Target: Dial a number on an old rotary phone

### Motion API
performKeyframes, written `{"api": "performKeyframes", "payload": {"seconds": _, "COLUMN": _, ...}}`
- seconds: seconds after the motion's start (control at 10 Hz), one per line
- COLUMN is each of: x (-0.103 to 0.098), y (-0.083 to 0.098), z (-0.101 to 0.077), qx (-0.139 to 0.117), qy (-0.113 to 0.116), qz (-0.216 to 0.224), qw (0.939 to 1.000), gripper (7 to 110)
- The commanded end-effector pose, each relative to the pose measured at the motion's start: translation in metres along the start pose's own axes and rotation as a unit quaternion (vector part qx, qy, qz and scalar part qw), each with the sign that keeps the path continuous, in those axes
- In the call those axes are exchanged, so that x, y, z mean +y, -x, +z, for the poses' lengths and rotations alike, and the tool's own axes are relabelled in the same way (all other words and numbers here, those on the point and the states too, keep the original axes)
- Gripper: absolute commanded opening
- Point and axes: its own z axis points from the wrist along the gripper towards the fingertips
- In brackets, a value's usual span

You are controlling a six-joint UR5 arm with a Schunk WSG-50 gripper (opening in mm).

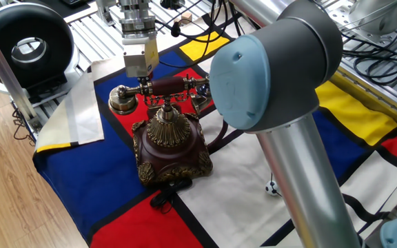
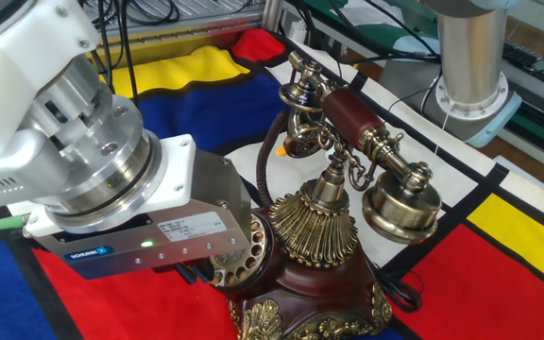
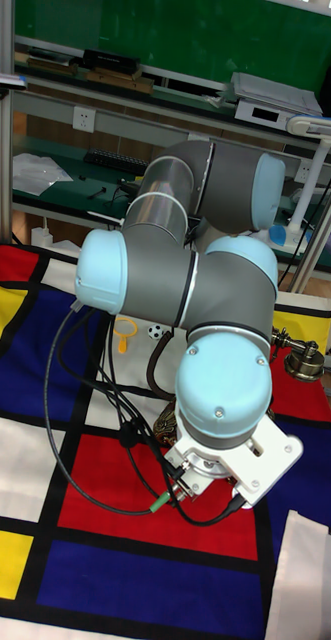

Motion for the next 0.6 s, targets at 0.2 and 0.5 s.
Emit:
{"api": "performKeyframes", "payload": {"seconds": 0.2, "x": 0.003, "y": 0.0027, "z": -0.0005, "qx": -0.002, "qy": 0.004, "qz": 0.003, "qw": 1.0, "gripper": 7}}
{"api": "performKeyframes", "payload": {"seconds": 0.5, "x": 0.0019, "y": 0.0035, "z": -0.001, "qx": -0.002, "qy": 0.002, "qz": 0.004, "qw": 1.0, "gripper": 7}}
